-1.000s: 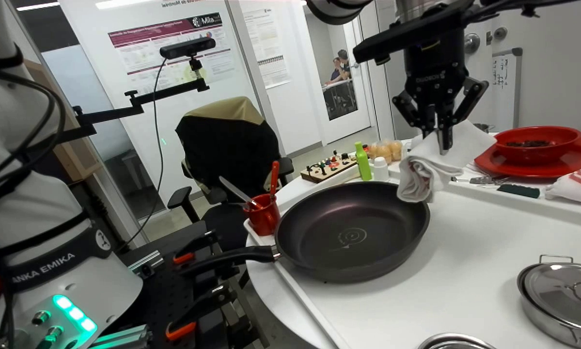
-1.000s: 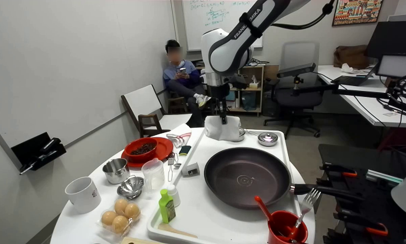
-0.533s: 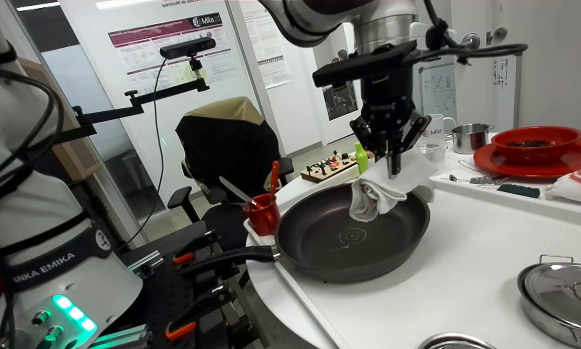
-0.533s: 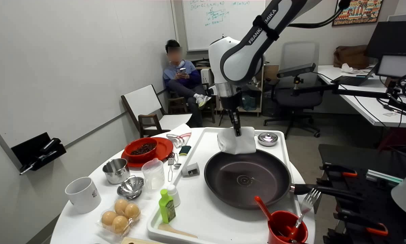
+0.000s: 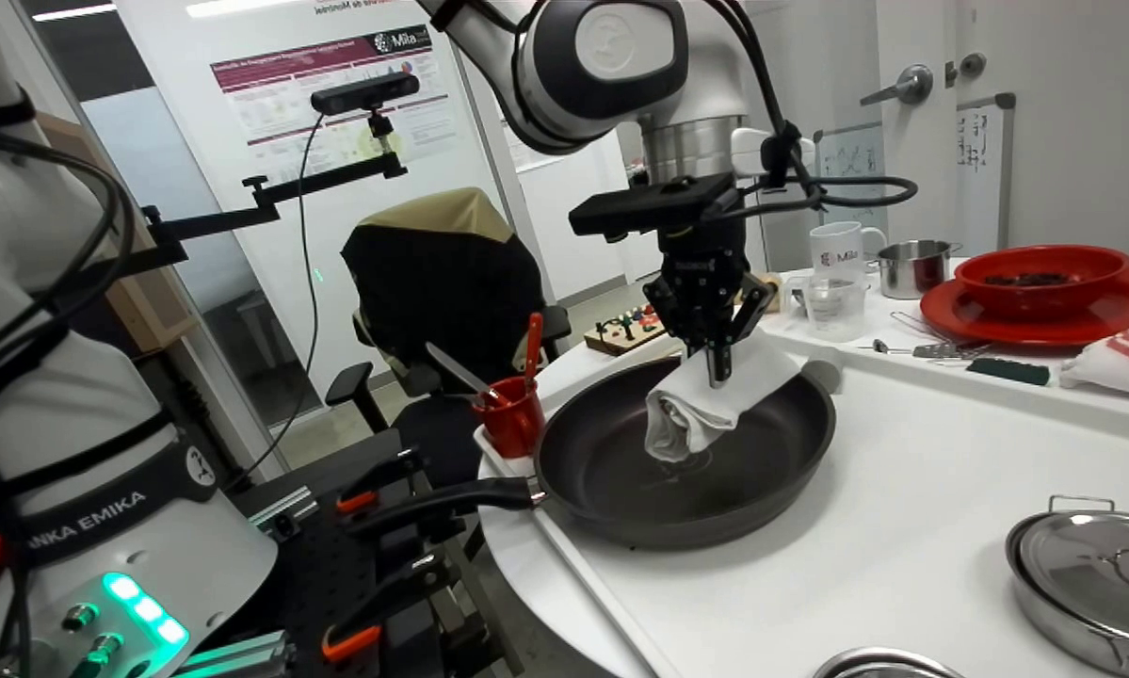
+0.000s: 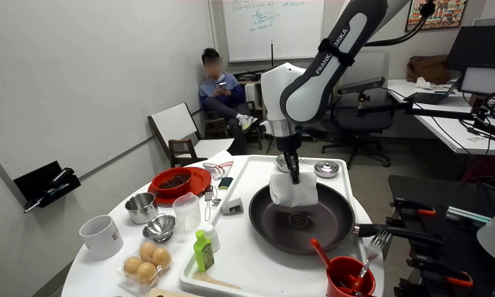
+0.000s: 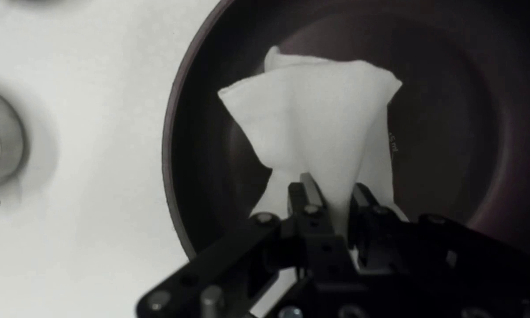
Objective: Pick up the white cloth, wipe the pan and put the white cloth down
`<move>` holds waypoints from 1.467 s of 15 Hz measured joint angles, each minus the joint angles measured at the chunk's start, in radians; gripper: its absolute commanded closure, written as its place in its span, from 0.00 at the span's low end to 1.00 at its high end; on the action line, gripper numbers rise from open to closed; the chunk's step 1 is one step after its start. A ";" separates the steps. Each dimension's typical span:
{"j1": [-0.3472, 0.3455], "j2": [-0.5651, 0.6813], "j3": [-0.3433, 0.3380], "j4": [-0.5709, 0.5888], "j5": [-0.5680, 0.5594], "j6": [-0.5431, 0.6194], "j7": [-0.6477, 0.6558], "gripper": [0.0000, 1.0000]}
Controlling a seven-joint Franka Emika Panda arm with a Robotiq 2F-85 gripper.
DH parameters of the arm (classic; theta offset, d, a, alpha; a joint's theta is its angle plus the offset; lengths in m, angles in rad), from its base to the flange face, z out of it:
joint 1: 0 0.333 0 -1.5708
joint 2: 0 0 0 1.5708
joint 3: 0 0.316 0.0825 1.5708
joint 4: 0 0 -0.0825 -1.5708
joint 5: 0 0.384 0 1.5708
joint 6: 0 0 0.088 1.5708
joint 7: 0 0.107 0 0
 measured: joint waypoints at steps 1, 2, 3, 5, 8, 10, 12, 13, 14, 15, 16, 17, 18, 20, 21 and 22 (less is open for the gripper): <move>0.003 0.003 -0.002 0.000 0.000 0.006 0.011 0.85; 0.004 0.005 -0.003 0.000 0.000 0.010 0.018 0.85; 0.004 0.007 -0.004 0.000 0.000 0.012 0.021 0.85; 0.004 0.007 -0.005 0.000 0.000 0.013 0.022 0.85; 0.004 0.007 -0.005 0.000 0.000 0.013 0.023 0.92; 0.003 0.008 -0.005 0.000 0.000 0.012 0.023 0.92; 0.002 0.015 -0.007 0.000 0.001 0.012 0.023 0.92; 0.001 0.021 -0.008 0.000 0.002 0.013 0.025 0.91; 0.000 0.028 -0.009 0.001 0.004 0.016 0.029 0.91; -0.002 0.035 -0.009 0.003 0.008 0.023 0.038 0.91; -0.002 0.044 -0.009 0.006 0.014 0.032 0.047 0.91; -0.003 0.053 -0.009 0.010 0.023 0.042 0.059 0.91; -0.003 0.063 -0.008 0.013 0.034 0.052 0.069 0.91; -0.003 0.081 -0.007 0.022 0.050 0.075 0.092 0.91; -0.003 0.090 -0.007 0.027 0.053 0.088 0.105 0.91; -0.003 0.100 -0.007 0.032 0.054 0.100 0.120 0.91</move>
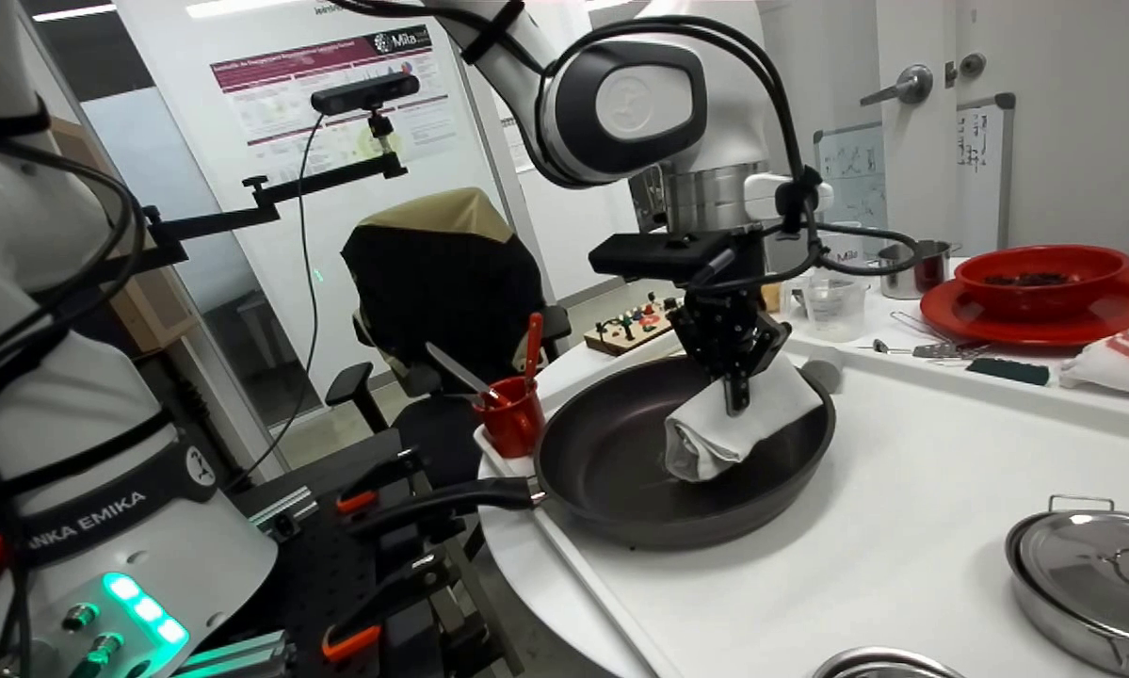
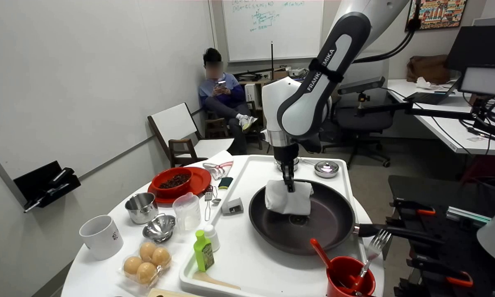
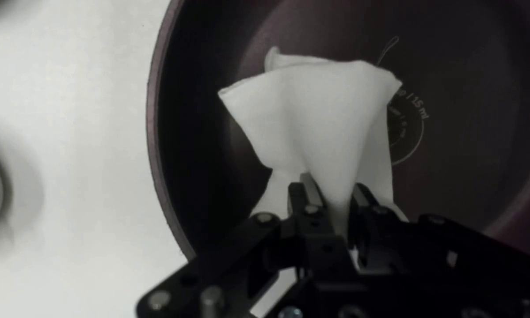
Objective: Pick up the white cloth, wipe the pan and put the white cloth down
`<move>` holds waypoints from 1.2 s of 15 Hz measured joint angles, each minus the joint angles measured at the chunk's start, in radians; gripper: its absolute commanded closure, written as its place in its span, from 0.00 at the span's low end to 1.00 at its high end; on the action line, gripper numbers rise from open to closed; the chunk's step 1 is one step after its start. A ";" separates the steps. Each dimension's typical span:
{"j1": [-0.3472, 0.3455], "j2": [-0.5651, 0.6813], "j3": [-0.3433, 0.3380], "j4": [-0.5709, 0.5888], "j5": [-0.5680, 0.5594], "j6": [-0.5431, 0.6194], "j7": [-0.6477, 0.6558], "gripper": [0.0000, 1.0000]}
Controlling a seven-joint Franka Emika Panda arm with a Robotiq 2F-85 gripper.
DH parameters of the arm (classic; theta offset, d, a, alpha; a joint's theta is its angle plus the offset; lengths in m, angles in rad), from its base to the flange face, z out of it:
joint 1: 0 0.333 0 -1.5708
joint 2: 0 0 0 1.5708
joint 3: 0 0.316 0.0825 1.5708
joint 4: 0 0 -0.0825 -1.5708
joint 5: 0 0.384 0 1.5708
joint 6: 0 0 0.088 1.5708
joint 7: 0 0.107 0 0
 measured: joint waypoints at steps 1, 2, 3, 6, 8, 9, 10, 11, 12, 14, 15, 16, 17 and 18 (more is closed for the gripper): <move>0.000 0.010 0.000 0.006 0.000 0.011 0.016 0.91; 0.000 0.020 -0.001 0.011 0.000 0.021 0.031 0.91; 0.000 0.030 -0.002 0.018 0.000 0.031 0.046 0.91; 0.000 0.061 -0.005 0.038 0.000 0.055 0.086 0.91; 0.002 0.079 -0.005 0.050 0.000 0.067 0.107 0.91; 0.003 0.088 -0.005 0.057 0.000 0.070 0.115 0.91; 0.006 0.095 -0.004 0.061 0.000 0.072 0.120 0.91; 0.009 0.102 -0.004 0.066 0.000 0.074 0.123 0.91; 0.013 0.106 -0.003 0.068 0.000 0.076 0.123 0.91; 0.022 0.113 0.000 0.070 0.000 0.082 0.123 0.91; 0.028 0.116 0.002 0.070 -0.001 0.085 0.123 0.91; 0.034 0.117 0.004 0.070 -0.001 0.088 0.123 0.91; 0.040 0.118 0.007 0.070 -0.001 0.090 0.123 0.91; 0.048 0.118 0.009 0.070 -0.002 0.091 0.123 0.91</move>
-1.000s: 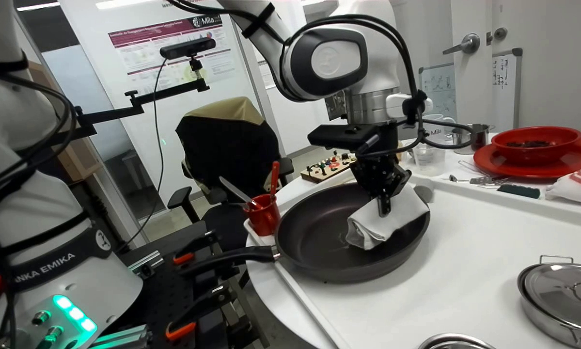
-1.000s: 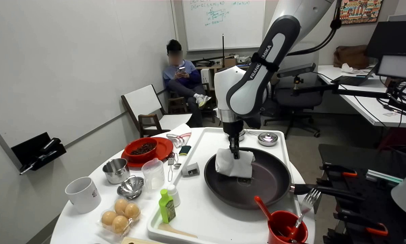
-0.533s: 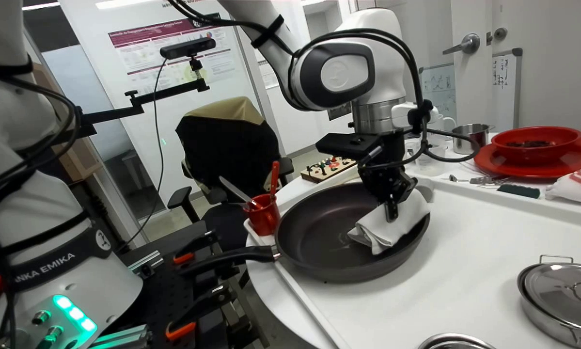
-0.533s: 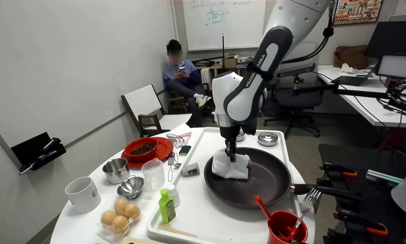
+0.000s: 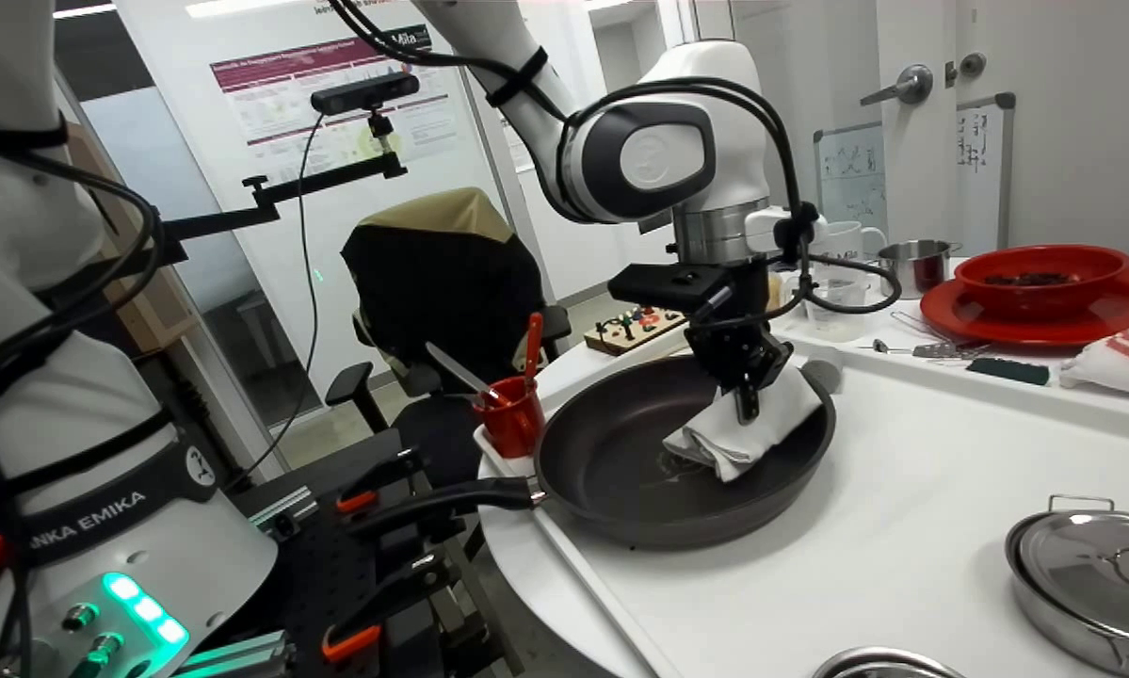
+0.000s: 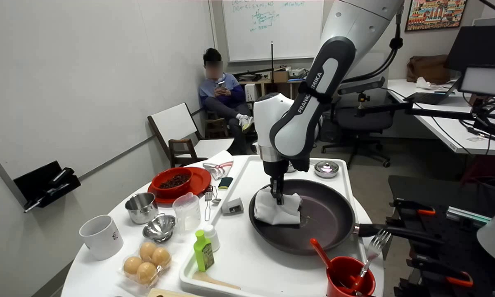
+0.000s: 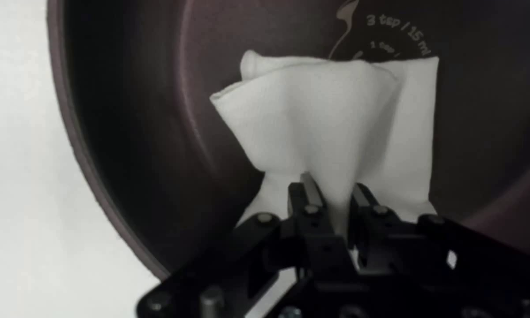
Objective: Pick up the white cloth, wipe the pan and put the white cloth down
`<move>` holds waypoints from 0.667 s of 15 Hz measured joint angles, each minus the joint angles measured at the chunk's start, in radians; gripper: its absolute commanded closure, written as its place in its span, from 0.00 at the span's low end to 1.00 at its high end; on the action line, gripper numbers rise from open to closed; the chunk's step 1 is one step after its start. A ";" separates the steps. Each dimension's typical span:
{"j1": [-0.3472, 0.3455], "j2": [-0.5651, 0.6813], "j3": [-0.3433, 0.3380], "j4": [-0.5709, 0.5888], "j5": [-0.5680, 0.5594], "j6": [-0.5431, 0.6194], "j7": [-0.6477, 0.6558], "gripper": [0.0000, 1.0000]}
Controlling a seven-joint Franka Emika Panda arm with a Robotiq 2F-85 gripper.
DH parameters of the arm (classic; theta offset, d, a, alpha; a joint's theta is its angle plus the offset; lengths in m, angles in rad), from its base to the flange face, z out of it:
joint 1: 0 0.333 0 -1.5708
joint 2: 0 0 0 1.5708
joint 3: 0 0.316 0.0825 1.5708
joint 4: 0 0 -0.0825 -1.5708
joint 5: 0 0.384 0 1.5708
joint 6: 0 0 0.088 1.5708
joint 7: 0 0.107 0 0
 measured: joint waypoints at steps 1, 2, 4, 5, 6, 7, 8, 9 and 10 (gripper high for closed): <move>0.007 0.000 0.002 0.000 0.000 0.000 0.000 0.91; 0.014 0.000 0.004 0.000 -0.001 0.001 0.000 0.91; 0.027 0.000 0.009 -0.001 -0.003 0.002 -0.001 0.91; 0.033 0.000 0.012 -0.002 -0.005 0.002 -0.001 0.91; 0.038 0.000 0.014 -0.003 -0.007 0.003 -0.002 0.91; 0.043 0.000 0.016 -0.004 -0.009 0.004 -0.003 0.91; 0.047 0.000 0.018 -0.006 -0.012 0.004 -0.005 0.91; 0.052 0.000 0.019 -0.008 -0.015 0.004 -0.007 0.91; 0.056 0.000 0.021 -0.011 -0.021 0.004 -0.011 0.91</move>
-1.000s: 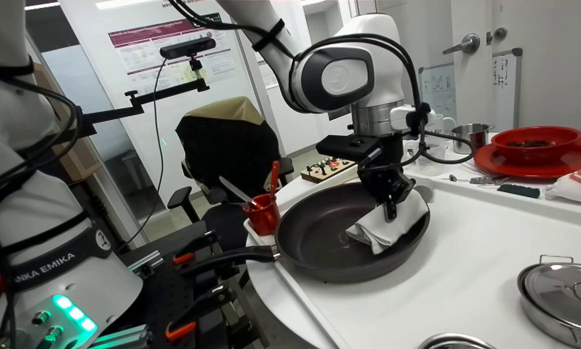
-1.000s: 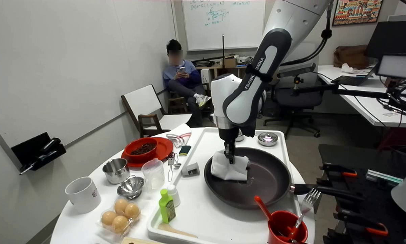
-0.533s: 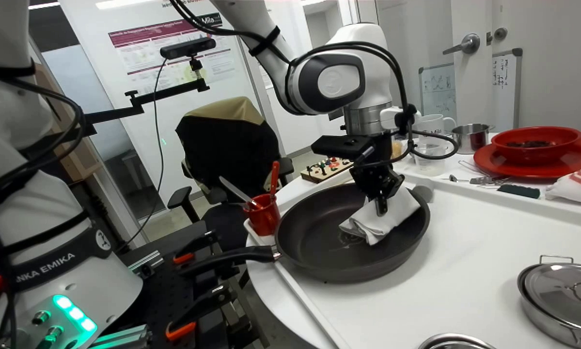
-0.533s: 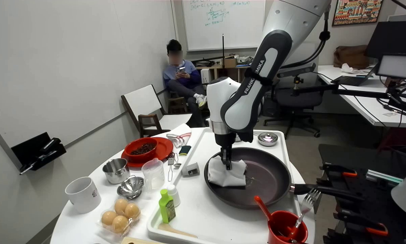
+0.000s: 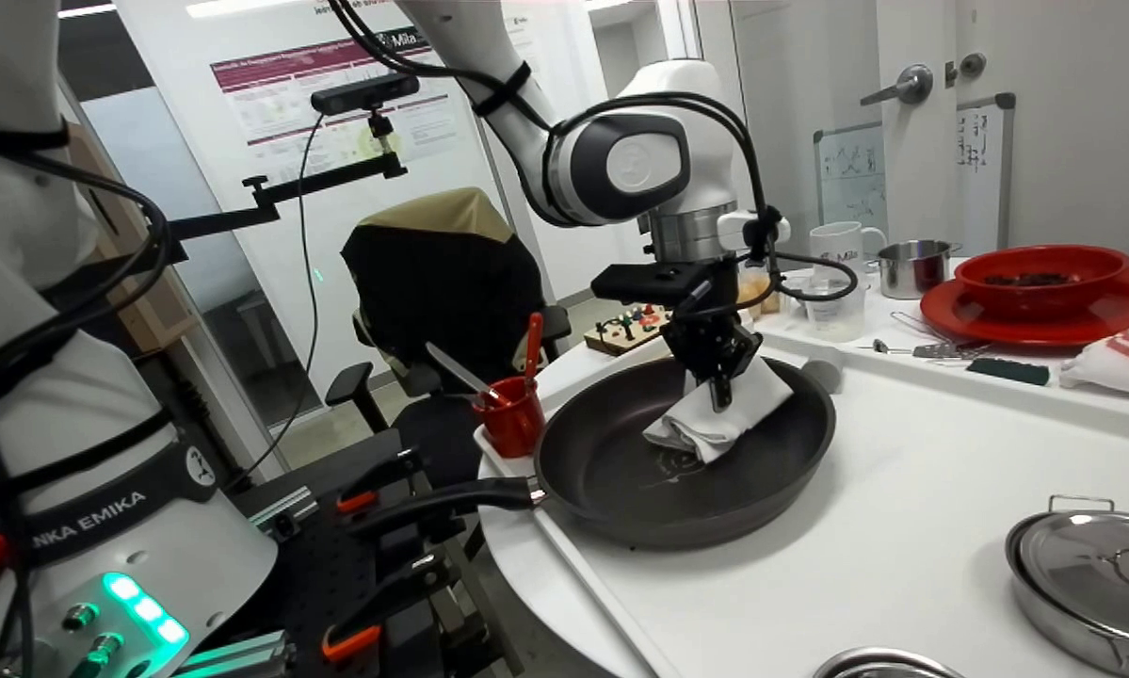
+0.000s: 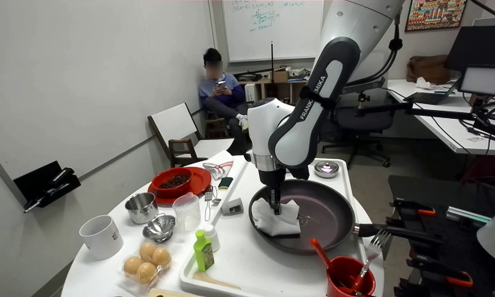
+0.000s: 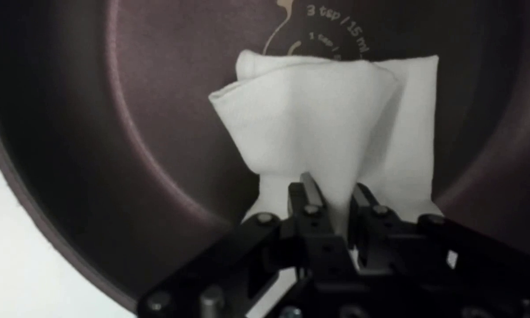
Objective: Pick up the white cloth, wipe the pan and put the white cloth down
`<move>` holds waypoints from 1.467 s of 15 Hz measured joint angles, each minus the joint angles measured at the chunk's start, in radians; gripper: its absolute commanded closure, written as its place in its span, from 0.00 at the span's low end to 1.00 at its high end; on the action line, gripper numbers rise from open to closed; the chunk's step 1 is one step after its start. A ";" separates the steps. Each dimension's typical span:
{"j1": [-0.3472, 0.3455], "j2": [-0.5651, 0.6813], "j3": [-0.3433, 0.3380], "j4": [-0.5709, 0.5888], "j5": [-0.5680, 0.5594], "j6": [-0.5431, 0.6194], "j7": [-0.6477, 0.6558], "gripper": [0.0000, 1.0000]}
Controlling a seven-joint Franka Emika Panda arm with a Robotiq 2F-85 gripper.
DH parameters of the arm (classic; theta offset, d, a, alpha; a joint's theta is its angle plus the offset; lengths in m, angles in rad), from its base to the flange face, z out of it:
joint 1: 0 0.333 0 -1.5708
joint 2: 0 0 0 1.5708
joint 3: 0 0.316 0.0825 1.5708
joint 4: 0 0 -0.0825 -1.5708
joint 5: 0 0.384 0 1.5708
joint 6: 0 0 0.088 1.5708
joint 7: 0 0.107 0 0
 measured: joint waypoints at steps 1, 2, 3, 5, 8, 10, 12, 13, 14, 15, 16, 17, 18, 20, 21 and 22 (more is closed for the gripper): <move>0.003 0.000 0.002 -0.004 -0.006 0.000 -0.005 0.91; 0.006 0.000 0.006 -0.008 -0.011 0.000 -0.016 0.91; 0.008 0.000 0.009 -0.013 -0.019 0.000 -0.028 0.91; 0.012 0.000 0.016 -0.024 -0.040 0.000 -0.052 0.91; 0.020 -0.003 0.024 -0.043 -0.077 0.000 -0.083 0.91; 0.024 -0.005 0.028 -0.053 -0.098 -0.002 -0.106 0.91; 0.025 -0.012 0.033 -0.066 -0.113 -0.007 -0.133 0.91; 0.024 -0.016 0.035 -0.074 -0.118 -0.011 -0.147 0.91; 0.024 -0.022 0.037 -0.082 -0.121 -0.017 -0.161 0.91; 0.024 -0.028 0.039 -0.092 -0.124 -0.023 -0.176 0.91; 0.024 -0.034 0.040 -0.101 -0.126 -0.029 -0.190 0.91; 0.024 -0.040 0.041 -0.112 -0.127 -0.034 -0.202 0.91; 0.024 -0.048 0.041 -0.122 -0.129 -0.041 -0.215 0.91; 0.023 -0.065 0.041 -0.145 -0.137 -0.054 -0.238 0.91; 0.022 -0.073 0.041 -0.157 -0.144 -0.062 -0.248 0.91; 0.020 -0.082 0.041 -0.168 -0.149 -0.068 -0.257 0.91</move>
